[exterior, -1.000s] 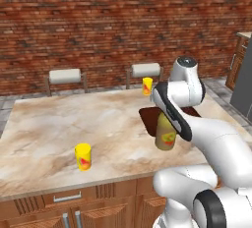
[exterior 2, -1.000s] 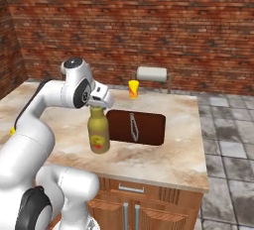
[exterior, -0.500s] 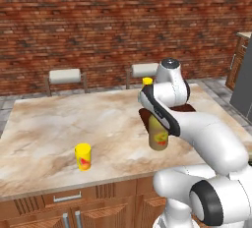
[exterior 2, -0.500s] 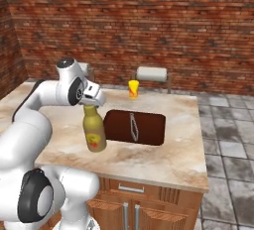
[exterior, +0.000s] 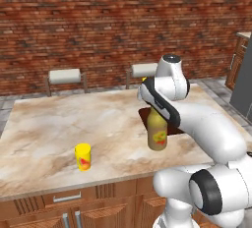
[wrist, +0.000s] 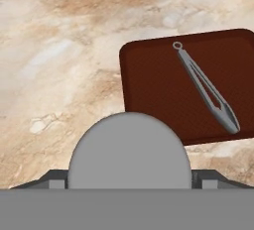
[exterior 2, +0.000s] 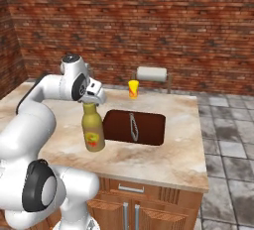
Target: Place the drinks on the dining counter in a tight cluster.
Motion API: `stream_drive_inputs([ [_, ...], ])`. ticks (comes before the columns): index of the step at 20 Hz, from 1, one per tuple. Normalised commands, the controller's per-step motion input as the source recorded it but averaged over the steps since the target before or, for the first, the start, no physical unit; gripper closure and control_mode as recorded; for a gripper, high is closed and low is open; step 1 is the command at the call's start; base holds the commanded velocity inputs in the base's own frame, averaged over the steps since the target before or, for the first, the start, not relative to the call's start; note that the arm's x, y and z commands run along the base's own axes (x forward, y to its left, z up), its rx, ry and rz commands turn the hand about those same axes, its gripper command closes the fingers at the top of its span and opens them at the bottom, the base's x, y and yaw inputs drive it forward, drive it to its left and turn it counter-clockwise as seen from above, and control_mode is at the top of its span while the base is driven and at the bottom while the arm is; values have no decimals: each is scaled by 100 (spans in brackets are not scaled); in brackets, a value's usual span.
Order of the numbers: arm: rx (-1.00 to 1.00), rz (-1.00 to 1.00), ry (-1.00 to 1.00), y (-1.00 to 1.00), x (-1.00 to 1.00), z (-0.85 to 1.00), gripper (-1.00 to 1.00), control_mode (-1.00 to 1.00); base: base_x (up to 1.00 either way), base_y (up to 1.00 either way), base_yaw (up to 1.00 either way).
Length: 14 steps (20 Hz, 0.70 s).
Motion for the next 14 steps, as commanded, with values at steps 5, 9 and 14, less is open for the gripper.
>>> stream_drive_inputs([
  [5, 1, 0, 0, 0, -17, -24, 100, -100, 0, 0, 0],
  [9, 0, 0, 0, 2, -16, -25, -100, -100, 0, 0, 0],
  [14, 0, 0, 0, -2, -9, -17, -100, -100, 0, 0, 0],
])
